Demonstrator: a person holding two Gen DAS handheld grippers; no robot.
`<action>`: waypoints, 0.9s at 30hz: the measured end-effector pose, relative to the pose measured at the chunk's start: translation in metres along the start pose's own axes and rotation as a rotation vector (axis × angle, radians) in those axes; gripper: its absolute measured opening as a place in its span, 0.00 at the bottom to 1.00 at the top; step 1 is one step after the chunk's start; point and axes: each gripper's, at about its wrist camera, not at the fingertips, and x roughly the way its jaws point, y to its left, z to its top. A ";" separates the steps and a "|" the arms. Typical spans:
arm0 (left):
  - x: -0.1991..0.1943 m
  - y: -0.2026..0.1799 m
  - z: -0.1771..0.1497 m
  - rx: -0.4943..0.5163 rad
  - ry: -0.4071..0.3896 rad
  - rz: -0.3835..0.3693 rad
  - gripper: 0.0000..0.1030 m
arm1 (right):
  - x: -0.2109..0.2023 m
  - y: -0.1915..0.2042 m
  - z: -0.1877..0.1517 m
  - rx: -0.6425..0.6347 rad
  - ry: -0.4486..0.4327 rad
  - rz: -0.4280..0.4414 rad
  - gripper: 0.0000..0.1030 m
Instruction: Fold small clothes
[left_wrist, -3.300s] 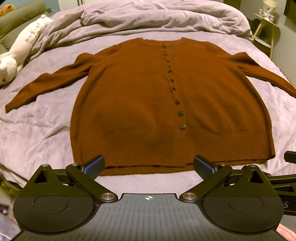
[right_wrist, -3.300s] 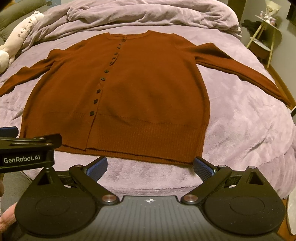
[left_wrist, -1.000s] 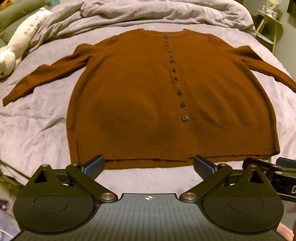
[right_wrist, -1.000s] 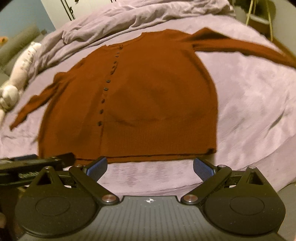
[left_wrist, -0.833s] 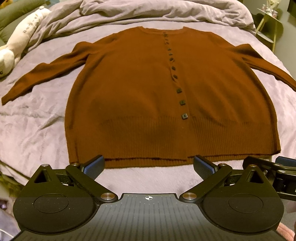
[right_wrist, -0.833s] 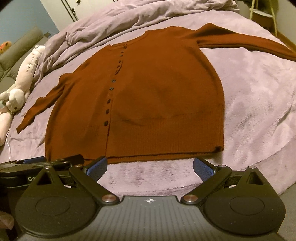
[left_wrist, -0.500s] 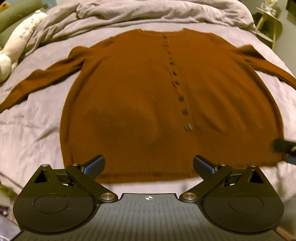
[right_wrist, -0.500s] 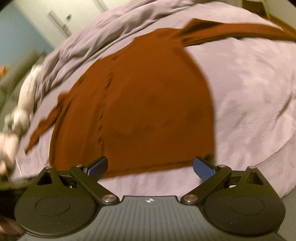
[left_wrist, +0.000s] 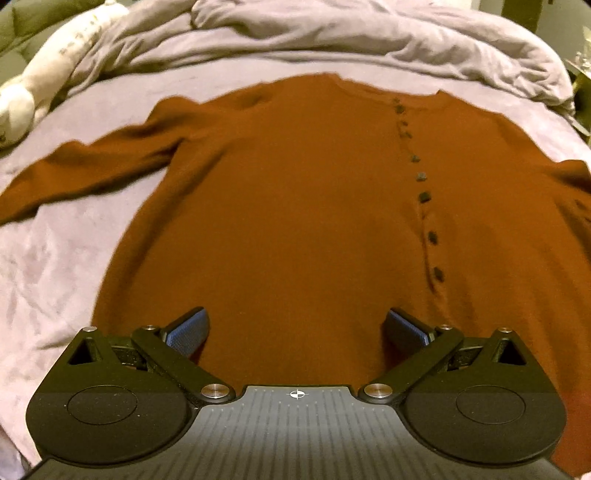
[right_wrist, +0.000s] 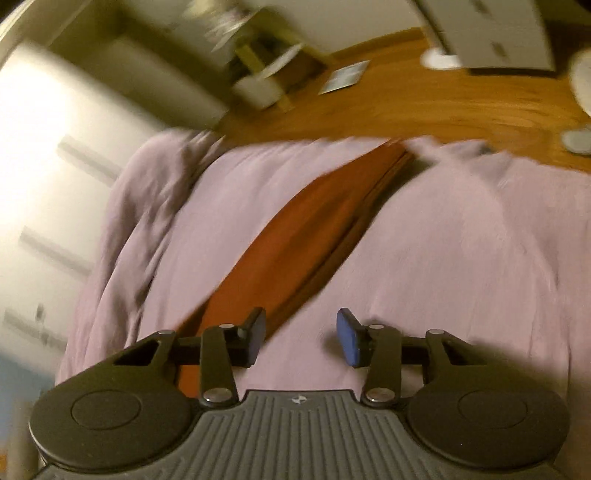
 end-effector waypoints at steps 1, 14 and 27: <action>0.003 0.001 -0.002 -0.001 0.000 0.000 1.00 | 0.009 -0.006 0.008 0.040 -0.010 -0.011 0.41; 0.007 0.022 -0.016 -0.082 -0.058 -0.097 1.00 | 0.046 -0.007 0.046 0.044 -0.103 -0.058 0.09; -0.035 -0.017 0.063 -0.009 -0.191 -0.428 1.00 | -0.021 0.224 -0.187 -1.099 0.117 0.482 0.33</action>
